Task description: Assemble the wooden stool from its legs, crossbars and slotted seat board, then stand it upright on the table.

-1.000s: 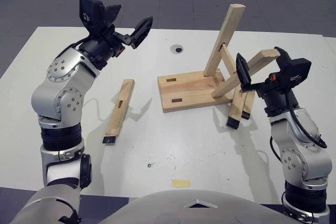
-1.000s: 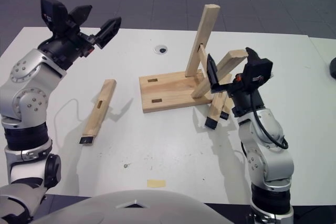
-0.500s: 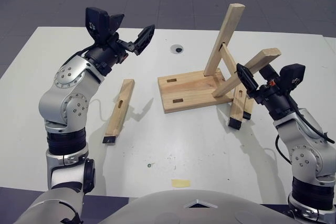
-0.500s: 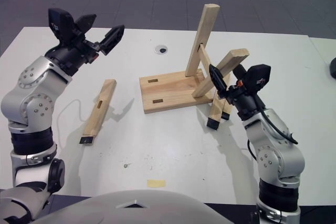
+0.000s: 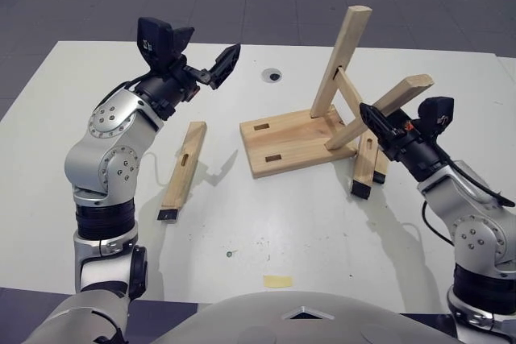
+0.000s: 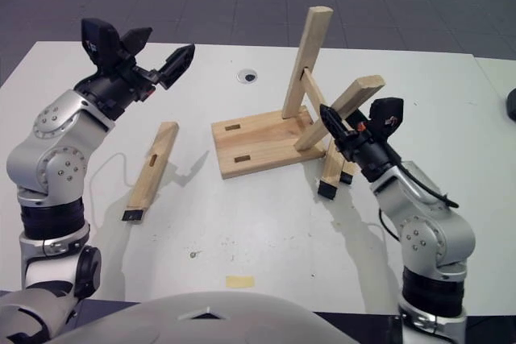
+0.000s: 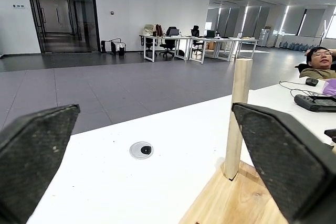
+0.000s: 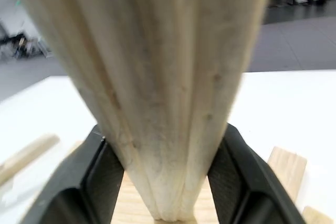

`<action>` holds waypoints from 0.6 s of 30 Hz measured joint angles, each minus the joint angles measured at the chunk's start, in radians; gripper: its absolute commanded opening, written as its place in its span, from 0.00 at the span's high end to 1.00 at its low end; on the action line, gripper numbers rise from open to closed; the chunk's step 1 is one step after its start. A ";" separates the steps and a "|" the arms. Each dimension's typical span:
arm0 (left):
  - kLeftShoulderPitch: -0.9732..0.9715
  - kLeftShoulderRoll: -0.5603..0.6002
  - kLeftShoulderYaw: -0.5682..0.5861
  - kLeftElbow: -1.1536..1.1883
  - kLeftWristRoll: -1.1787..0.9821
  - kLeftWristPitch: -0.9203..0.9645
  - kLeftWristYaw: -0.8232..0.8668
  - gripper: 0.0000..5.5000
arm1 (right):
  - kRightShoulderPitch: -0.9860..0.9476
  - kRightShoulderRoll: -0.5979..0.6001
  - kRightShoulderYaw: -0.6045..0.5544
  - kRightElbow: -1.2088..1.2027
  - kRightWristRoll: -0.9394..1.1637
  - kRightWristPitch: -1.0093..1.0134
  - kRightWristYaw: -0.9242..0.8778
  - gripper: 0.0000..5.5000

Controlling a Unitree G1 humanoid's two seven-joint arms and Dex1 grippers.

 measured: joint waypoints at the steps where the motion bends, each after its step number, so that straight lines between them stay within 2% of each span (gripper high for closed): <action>1: 0.000 0.000 -0.003 0.001 0.000 -0.001 -0.003 0.02 | -0.014 -0.028 0.010 0.035 -0.004 -0.019 0.076 0.62; 5: -0.001 -0.005 -0.024 0.026 0.013 -0.004 -0.017 0.02 | -0.109 -0.092 0.069 0.195 -0.024 -0.079 0.348 0.62; 9: -0.001 -0.023 -0.039 0.034 0.029 -0.007 -0.026 0.02 | -0.244 -0.069 0.167 0.347 -0.081 -0.142 0.507 0.63; 10: -0.002 -0.025 -0.044 0.036 0.031 -0.007 -0.029 0.02 | -0.272 -0.053 0.185 0.382 -0.107 -0.170 0.521 0.56; 13: -0.003 -0.027 -0.050 0.044 0.036 -0.007 -0.042 0.02 | -0.344 -0.010 0.203 0.454 -0.180 -0.263 0.507 0.49; 18: -0.003 -0.027 -0.047 0.060 0.042 -0.007 -0.047 0.02 | -0.404 0.048 0.113 0.449 -0.197 -0.350 0.382 0.35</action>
